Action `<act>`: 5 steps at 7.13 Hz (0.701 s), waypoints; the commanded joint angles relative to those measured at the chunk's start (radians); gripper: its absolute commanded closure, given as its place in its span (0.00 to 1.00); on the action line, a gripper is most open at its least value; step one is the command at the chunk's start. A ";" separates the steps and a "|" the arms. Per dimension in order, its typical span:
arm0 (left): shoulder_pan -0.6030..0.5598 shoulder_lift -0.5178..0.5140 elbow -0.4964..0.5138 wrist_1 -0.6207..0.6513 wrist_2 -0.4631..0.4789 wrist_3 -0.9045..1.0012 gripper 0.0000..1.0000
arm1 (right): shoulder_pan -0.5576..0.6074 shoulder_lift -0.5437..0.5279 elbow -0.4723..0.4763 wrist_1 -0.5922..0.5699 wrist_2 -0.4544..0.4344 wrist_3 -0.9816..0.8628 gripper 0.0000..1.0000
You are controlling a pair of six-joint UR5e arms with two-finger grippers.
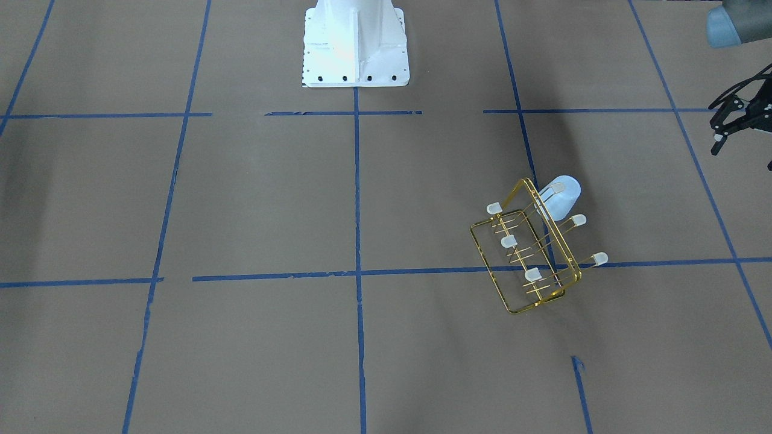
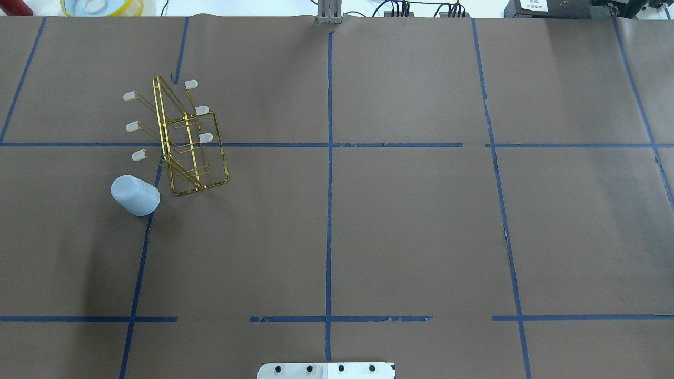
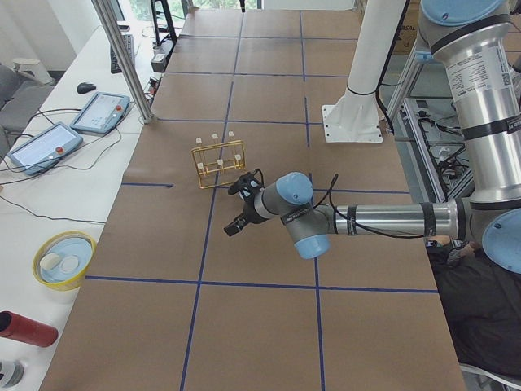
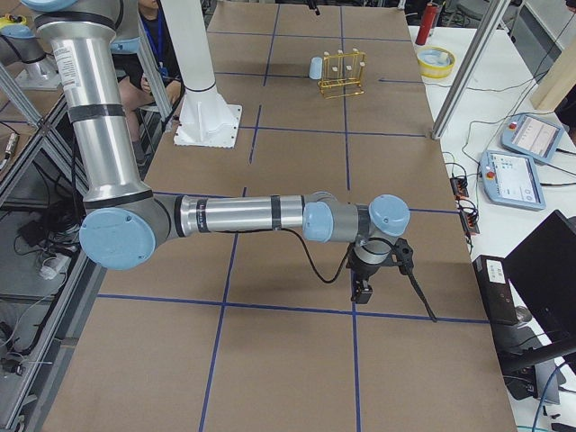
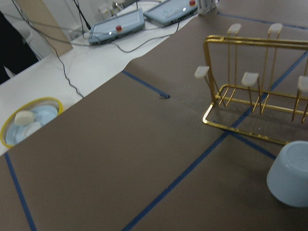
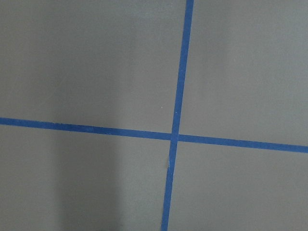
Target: Hang cup on cup holder
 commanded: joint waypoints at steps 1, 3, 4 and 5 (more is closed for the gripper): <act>-0.102 -0.093 0.024 0.343 -0.154 0.001 0.00 | 0.000 0.000 0.000 0.000 0.000 0.000 0.00; -0.171 -0.139 0.025 0.529 -0.296 0.004 0.00 | 0.000 0.000 0.000 0.000 0.000 0.000 0.00; -0.189 -0.155 0.027 0.568 -0.310 0.019 0.00 | 0.000 0.000 0.000 0.000 0.000 0.000 0.00; -0.203 -0.161 0.027 0.569 -0.310 0.024 0.00 | 0.000 0.000 0.000 0.000 0.000 0.000 0.00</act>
